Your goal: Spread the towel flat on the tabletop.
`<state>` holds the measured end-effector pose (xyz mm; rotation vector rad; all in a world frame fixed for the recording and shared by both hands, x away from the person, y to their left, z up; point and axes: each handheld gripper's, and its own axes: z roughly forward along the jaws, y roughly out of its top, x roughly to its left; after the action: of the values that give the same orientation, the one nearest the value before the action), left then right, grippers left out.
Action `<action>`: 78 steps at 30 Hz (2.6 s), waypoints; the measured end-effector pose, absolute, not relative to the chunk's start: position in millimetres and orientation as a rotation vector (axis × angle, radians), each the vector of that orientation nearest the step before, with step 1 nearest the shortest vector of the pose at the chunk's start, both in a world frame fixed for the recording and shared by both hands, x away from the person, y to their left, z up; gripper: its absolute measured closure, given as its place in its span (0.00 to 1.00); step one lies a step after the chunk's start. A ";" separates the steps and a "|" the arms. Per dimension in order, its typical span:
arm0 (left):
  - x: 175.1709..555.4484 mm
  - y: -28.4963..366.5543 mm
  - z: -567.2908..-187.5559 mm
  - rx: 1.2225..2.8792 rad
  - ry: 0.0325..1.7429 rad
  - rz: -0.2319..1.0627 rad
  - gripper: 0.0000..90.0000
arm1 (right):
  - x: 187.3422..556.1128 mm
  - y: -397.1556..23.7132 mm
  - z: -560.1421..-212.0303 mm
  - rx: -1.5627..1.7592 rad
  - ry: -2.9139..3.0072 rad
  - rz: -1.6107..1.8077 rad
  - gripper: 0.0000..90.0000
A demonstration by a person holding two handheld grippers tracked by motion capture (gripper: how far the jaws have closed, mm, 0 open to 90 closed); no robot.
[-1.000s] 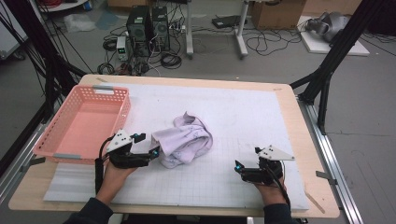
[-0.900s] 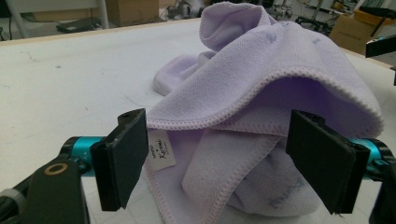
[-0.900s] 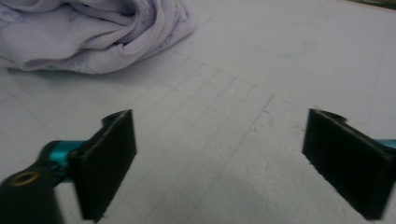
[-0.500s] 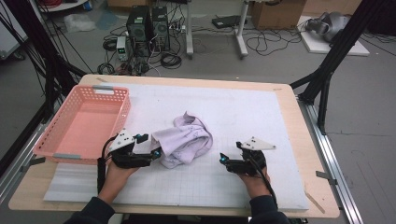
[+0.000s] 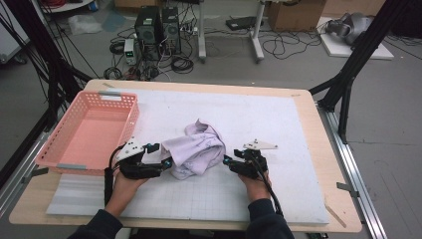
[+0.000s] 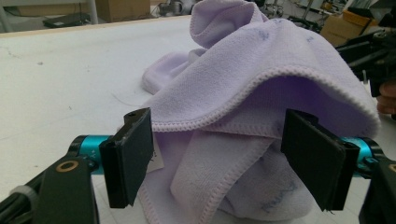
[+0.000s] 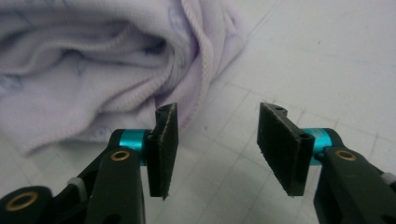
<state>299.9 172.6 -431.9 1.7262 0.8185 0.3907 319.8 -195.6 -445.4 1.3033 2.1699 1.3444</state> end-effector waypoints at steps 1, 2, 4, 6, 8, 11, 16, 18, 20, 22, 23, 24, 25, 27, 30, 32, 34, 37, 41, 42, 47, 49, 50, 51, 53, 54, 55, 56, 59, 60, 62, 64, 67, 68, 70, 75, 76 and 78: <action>299.9 172.4 -431.8 1.726 0.817 0.389 0.29 | 319.9 -196.0 -444.8 1.302 2.165 1.365 0.55; 300.0 172.0 -431.7 1.728 0.814 0.389 0.30 | 320.4 -195.8 -445.2 1.310 2.170 1.386 0.55; 300.2 170.2 -431.8 1.730 0.810 0.380 0.31 | 324.1 -193.1 -449.3 1.338 2.214 1.398 0.62; 299.8 167.3 -431.5 1.734 0.787 0.372 0.33 | 328.8 -189.5 -452.8 1.365 2.268 1.343 0.71; 298.9 164.8 -431.1 1.737 0.764 0.360 0.37 | 331.9 -186.4 -452.9 1.344 2.321 1.358 0.85; 297.7 159.2 -429.1 1.735 0.679 0.316 0.49 | 330.1 -182.0 -451.8 1.294 2.346 1.427 0.97; 294.1 138.3 -424.5 1.790 0.594 0.346 0.55 | 328.0 -183.9 -448.3 1.259 2.330 1.422 0.98; 293.3 136.9 -424.8 1.823 0.584 0.376 0.87 | 323.2 -187.6 -442.3 1.221 2.315 1.405 0.98; 293.7 139.2 -424.3 1.820 0.596 0.379 0.88 | 321.5 -189.9 -440.6 1.207 2.307 1.395 0.98; 294.8 144.4 -422.9 1.797 0.628 0.369 0.88 | 318.5 -197.5 -437.2 1.202 2.285 1.374 0.98; 295.4 147.6 -422.2 1.785 0.639 0.362 0.88 | 317.0 -202.6 -435.5 1.211 2.271 1.369 0.98; 295.9 150.1 -421.8 1.766 0.655 0.351 0.88 | 315.8 -208.6 -434.0 1.225 2.253 1.358 0.98; 296.6 153.6 -421.0 1.749 0.664 0.342 0.88 | 314.5 -214.6 -432.7 1.245 2.233 1.347 0.99; 296.7 157.5 -420.2 1.728 0.684 0.335 0.89 | 308.9 -233.2 -427.7 1.287 2.135 1.272 1.00; 297.9 163.9 -420.2 1.699 0.703 0.320 0.89 | 305.6 -253.9 -423.8 1.365 2.029 1.319 1.00; 298.3 166.2 -419.6 1.690 0.721 0.337 0.89 | 303.0 -272.5 -421.9 1.432 1.972 1.379 1.00; 298.7 167.5 -418.9 1.675 0.739 0.353 0.90 | 299.8 -281.2 -422.5 1.445 1.954 1.403 0.96; 299.6 169.0 -418.3 1.680 0.754 0.377 0.90 | 301.9 -275.1 -428.2 1.436 1.991 1.471 0.58; 300.8 172.5 -417.6 1.682 0.781 0.414 0.90 | 309.5 -238.2 -434.3 1.312 2.056 1.531 0.37; 301.1 173.9 -417.6 1.678 0.786 0.416 0.90 | 312.2 -226.7 -434.6 1.282 2.071 1.539 0.32; 301.6 177.4 -417.6 1.674 0.796 0.430 0.90 | 328.6 -178.1 -438.4 1.256 2.161 1.514 0.51; 301.1 179.5 -417.3 1.671 0.802 0.433 0.90 | 332.5 -173.7 -440.6 1.248 2.195 1.409 0.91; 301.1 180.6 -417.1 1.671 0.803 0.436 0.90 | 333.5 -175.9 -440.6 1.238 2.200 1.380 0.95; 300.7 181.9 -417.1 1.668 0.809 0.440 0.90 | 332.0 -180.9 -438.1 1.217 2.206 1.297 0.95; 299.9 184.4 -417.0 1.662 0.828 0.457 0.90 | 329.6 -185.4 -436.0 1.206 2.200 1.262 0.95; 299.5 185.8 -417.0 1.658 0.838 0.463 0.90 | 326.5 -190.9 -434.1 1.208 2.188 1.239 0.95; 299.3 187.3 -416.8 1.653 0.847 0.470 0.90 | 323.7 -197.8 -432.4 1.213 2.178 1.220 0.95; 298.9 188.8 -416.6 1.648 0.855 0.476 0.90 | 319.3 -205.8 -430.2 1.248 2.163 1.203 0.95; 298.3 192.4 -416.4 1.639 0.872 0.488 0.91 | 305.8 -238.7 -425.3 1.311 2.099 1.171 0.95; 298.1 192.7 -416.6 1.636 0.876 0.486 0.91 | 300.6 -250.2 -423.9 1.331 2.088 1.158 0.95; 298.0 192.2 -416.6 1.638 0.875 0.492 0.91 | 289.3 -272.2 -422.5 1.382 2.065 1.139 0.95; 297.8 191.9 -416.2 1.638 0.881 0.500 0.91 | 279.3 -288.7 -420.6 1.423 2.044 1.104 0.95; 298.8 195.0 -415.7 1.630 0.894 0.508 0.91 | 262.2 -318.2 -417.5 1.504 2.004 1.008 0.95; 299.3 195.8 -415.8 1.627 0.898 0.501 0.91 | 257.5 -326.2 -417.6 1.525 1.991 1.008 0.95; 300.3 195.1 -416.3 1.626 0.896 0.496 0.91 | 250.6 -335.0 -418.3 1.541 1.991 0.999 0.94; 300.7 190.9 -416.4 1.623 0.876 0.489 0.91 | 249.2 -326.6 -411.4 1.431 1.971 1.115 0.51; 301.0 191.2 -416.5 1.625 0.873 0.488 0.91 | 250.4 -321.5 -407.9 1.398 1.968 1.160 0.47; 301.6 191.2 -416.7 1.623 0.872 0.486 0.90 | 255.1 -303.9 -400.6 1.287 1.995 1.238 0.41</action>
<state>301.6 191.2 -416.7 1.6234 0.8715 0.4863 255.1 -303.9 -400.6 1.2874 1.9953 1.2383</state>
